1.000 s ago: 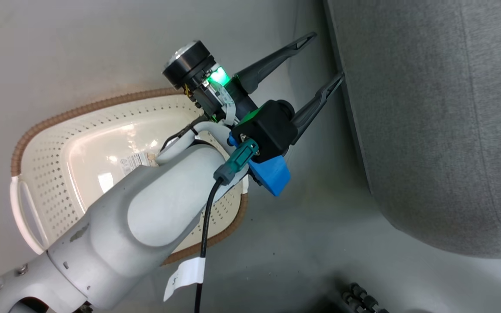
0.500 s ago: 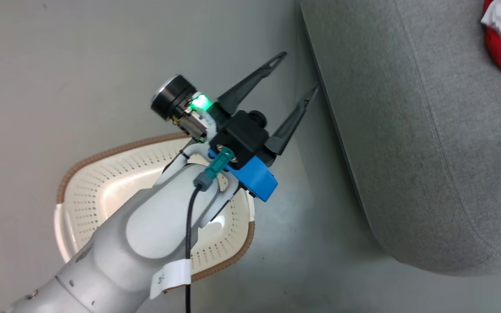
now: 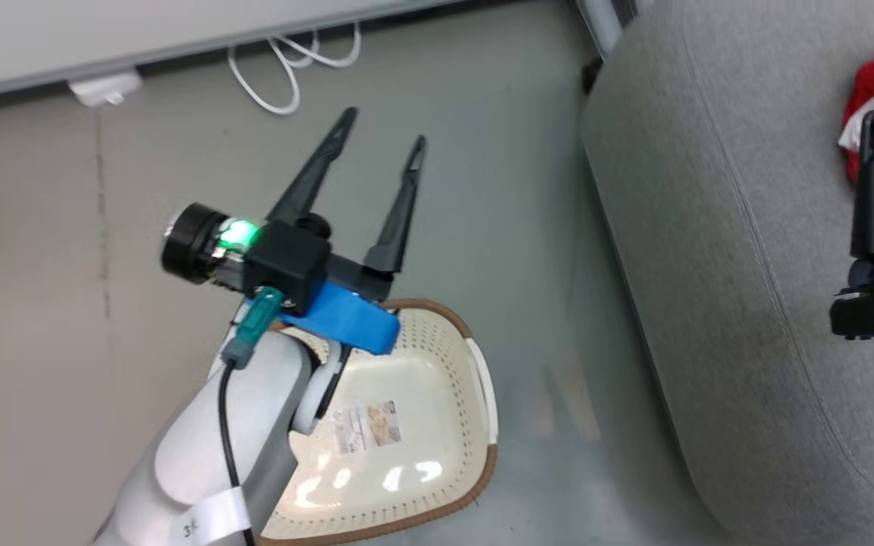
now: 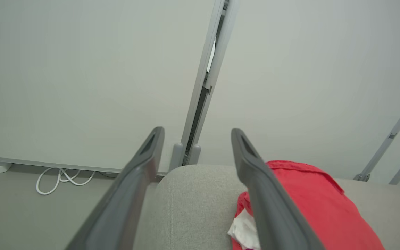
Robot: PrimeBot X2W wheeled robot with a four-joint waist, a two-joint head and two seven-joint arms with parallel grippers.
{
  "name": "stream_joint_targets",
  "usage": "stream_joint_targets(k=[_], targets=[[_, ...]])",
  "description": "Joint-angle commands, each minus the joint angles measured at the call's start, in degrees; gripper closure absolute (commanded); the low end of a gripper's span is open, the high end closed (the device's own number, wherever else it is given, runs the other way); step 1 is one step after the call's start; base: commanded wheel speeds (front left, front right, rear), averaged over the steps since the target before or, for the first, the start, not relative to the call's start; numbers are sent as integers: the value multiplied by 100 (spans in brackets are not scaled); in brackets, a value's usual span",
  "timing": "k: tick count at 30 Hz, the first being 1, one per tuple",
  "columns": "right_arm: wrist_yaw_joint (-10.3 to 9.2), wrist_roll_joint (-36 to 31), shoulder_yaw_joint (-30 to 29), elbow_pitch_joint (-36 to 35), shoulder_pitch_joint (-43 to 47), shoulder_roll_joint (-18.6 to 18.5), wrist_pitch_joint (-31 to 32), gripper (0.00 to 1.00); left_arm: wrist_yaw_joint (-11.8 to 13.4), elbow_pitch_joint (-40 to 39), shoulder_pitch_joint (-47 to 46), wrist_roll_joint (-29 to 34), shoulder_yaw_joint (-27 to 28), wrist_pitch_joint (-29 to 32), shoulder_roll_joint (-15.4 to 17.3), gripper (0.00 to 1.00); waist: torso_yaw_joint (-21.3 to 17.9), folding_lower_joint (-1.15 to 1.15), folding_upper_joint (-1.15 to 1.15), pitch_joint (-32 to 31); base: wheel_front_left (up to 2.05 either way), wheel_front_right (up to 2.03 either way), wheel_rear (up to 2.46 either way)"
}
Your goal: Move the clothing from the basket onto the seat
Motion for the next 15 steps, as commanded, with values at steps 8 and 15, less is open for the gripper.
stream_joint_targets(k=[8, 15], targets=[[1, 73, 357, -5, 254, 265, -3, 0, -25, -153, 728, 242, 938, -27, -140, 0, 571, 1, 0, -833, 0, 0, 0], [1, 116, 459, 85, 612, 503, -3, 0, -147, -224, 1314, 466, 1609, -26, -298, 0, 813, 1, 0, -1229, 0, 0, 0]])
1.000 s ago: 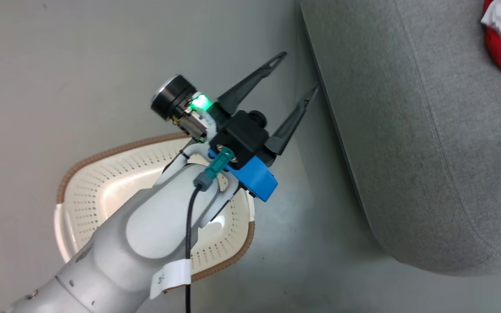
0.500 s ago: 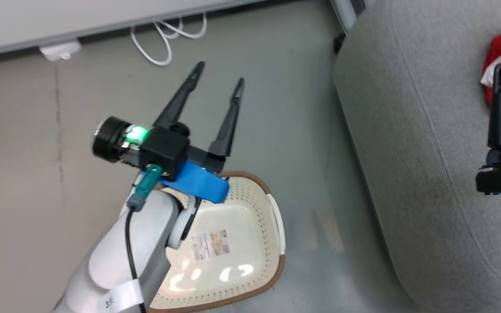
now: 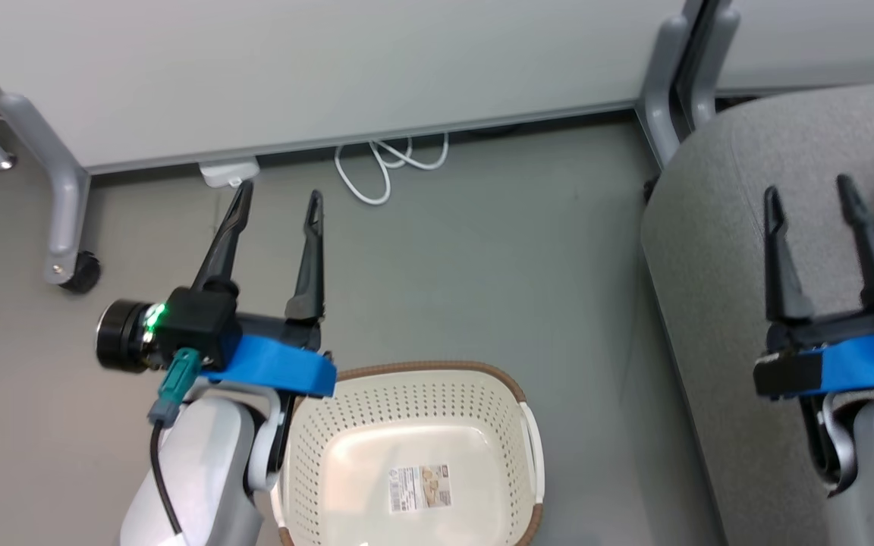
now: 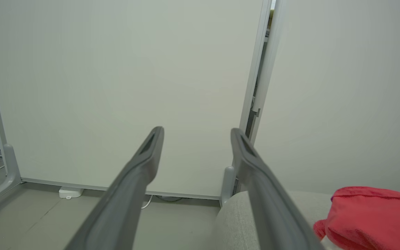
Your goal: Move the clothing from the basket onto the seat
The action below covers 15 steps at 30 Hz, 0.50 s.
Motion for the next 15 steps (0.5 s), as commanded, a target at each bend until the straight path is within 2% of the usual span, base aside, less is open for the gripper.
stream_joint_targets(k=[1, 15], targets=[[1, 7, 8, 30, 179, 48, -4, 0, -41, -26, 128, 32, 112, -24, -42, 0, 141, 1, 0, -180, 0, 0, 0], [1, 160, -140, 171, 1060, 386, -4, 0, -437, -330, 1176, 457, 1017, -25, -322, 0, 307, 1, 0, -729, 0, 0, 0]])
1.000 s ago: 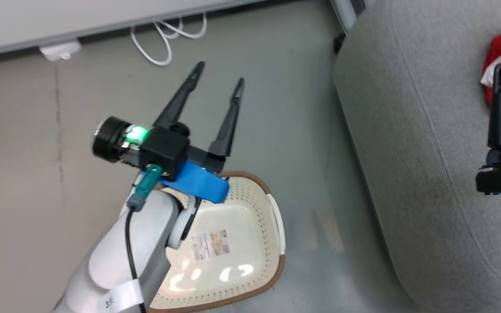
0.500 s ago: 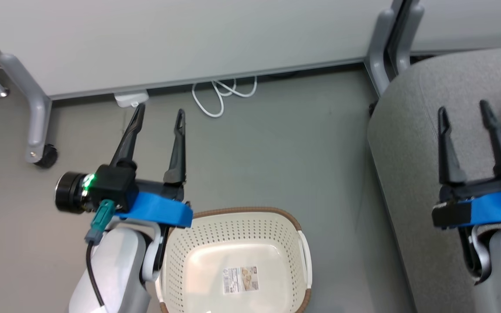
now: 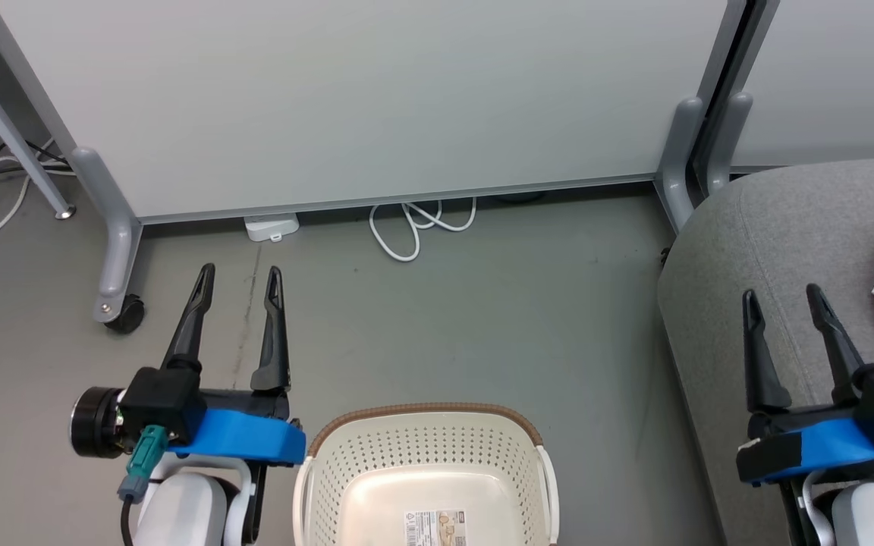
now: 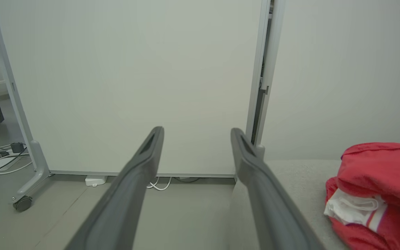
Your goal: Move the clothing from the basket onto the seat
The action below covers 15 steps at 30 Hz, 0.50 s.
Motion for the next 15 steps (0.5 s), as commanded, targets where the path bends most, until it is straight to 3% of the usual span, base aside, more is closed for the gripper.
stream_joint_targets(k=[1, 15], targets=[[1, 37, -15, 17, 145, 40, -2, 0, -51, -53, 118, 54, 73, -24, -34, 0, 15, 1, 0, -57, 0, 0, 0], [1, 177, -227, 99, 685, 205, -2, 0, -280, -58, 735, 253, 436, -25, -168, 0, 156, 1, 0, -310, 0, 0, 0]])
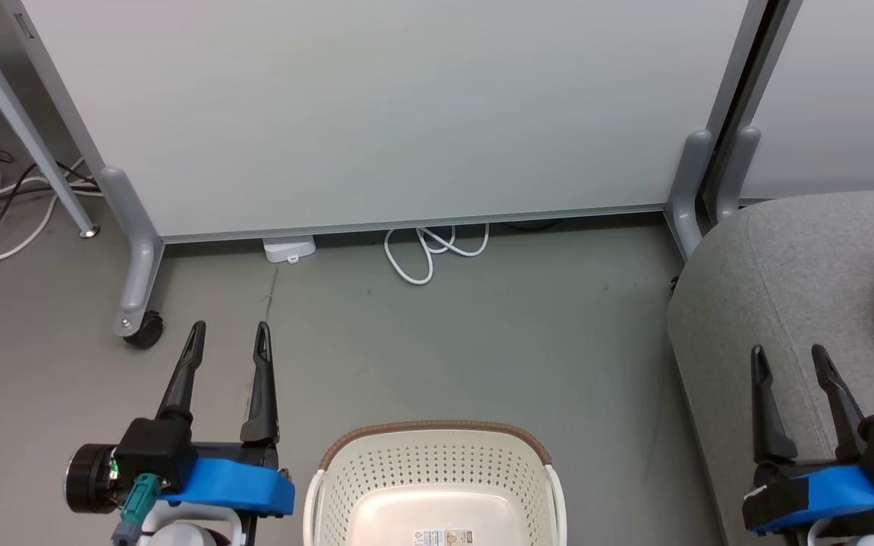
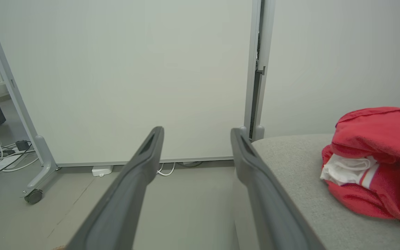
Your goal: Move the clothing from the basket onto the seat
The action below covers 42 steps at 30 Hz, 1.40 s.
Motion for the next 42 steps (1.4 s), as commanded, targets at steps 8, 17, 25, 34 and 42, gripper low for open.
stream_joint_targets(k=[8, 17, 25, 34, 42], targets=[[1, 133, 2, 137, 242, 47, -2, 0, -77, 110, 184, 51, 83, -25, -35, 0, 13, 0, 0, -82, 0, 0, 0], [0, 225, 21, 244, 181, 38, 0, 100, -122, 221, 195, -18, 20, -1, -33, 100, 20, 0, 0, -112, 0, 0, 0], [0, 630, -31, 526, 192, 77, 178, 100, -128, 452, 324, -452, 89, 146, -35, 100, 6, 0, 0, -112, 0, 0, 0], [0, 1555, 24, 466, 158, 72, 382, 100, -144, 422, 275, -1353, 204, 368, -36, 100, -26, 0, 0, -106, 0, 0, 0], [0, 2385, 67, 419, 117, 67, 568, 100, -160, 395, 228, -2172, 309, 568, -37, 100, -58, 0, 0, -100, 0, 0, 0]])
